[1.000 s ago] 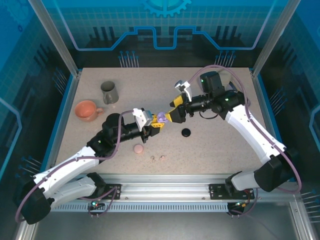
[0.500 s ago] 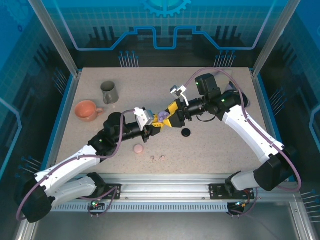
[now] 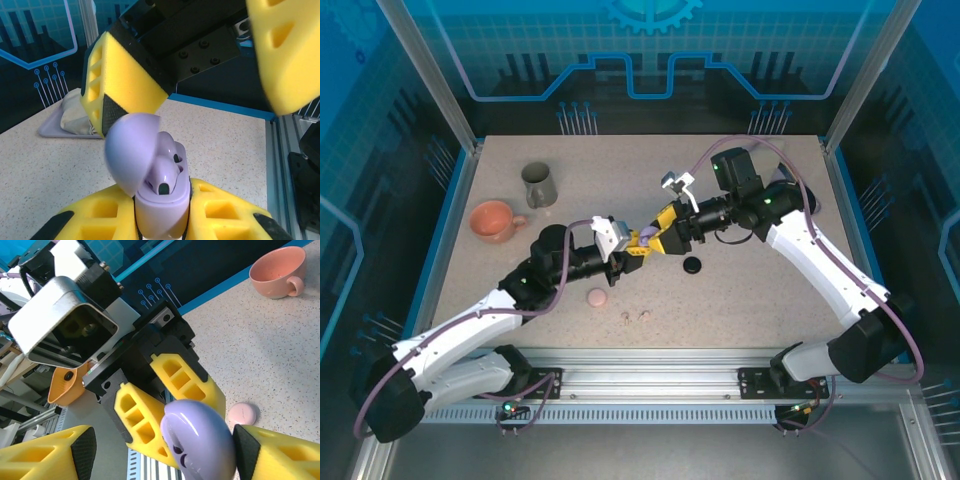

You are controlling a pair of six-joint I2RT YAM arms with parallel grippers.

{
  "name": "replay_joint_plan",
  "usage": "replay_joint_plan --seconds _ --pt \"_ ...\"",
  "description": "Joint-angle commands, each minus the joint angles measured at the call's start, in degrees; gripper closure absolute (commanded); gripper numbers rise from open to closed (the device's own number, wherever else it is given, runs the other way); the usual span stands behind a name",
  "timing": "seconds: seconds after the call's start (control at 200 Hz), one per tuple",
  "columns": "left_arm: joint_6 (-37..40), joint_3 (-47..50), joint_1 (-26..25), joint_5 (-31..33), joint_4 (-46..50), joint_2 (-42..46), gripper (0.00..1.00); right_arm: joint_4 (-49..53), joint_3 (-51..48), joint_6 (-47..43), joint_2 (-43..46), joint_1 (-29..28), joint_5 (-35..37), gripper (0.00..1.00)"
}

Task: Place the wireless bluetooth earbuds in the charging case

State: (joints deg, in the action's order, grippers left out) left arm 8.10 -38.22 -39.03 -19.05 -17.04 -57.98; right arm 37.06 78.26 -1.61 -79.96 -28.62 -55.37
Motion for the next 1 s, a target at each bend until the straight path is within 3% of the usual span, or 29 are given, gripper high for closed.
replay_joint_plan --seconds 0.0,0.14,0.275,0.54,0.715,0.995 --pt "1.22 -1.97 -0.16 0.42 -0.90 -0.65 1.00 1.78 1.88 -1.75 2.55 -0.73 -0.98 0.26" --pt "1.21 -2.02 -0.12 0.34 -1.05 -0.53 1.00 3.06 1.82 -3.30 3.25 -0.48 1.43 0.26" --pt "1.68 -2.05 -0.17 -0.44 -0.82 -0.23 1.00 2.32 1.23 -6.23 5.54 -0.22 8.37 0.25" --pt "4.79 -1.99 -0.17 -3.92 0.95 2.28 1.00 3.03 -1.57 -20.71 10.71 -0.20 18.47 0.25" --pt "6.69 -2.80 -0.17 -5.18 3.19 3.65 1.00 4.25 -1.72 -28.19 11.24 -2.40 20.14 0.27" --pt "6.79 -2.87 -0.17 -5.60 3.35 3.92 1.00 6.13 -0.97 -32.83 9.54 -6.50 20.46 0.29"
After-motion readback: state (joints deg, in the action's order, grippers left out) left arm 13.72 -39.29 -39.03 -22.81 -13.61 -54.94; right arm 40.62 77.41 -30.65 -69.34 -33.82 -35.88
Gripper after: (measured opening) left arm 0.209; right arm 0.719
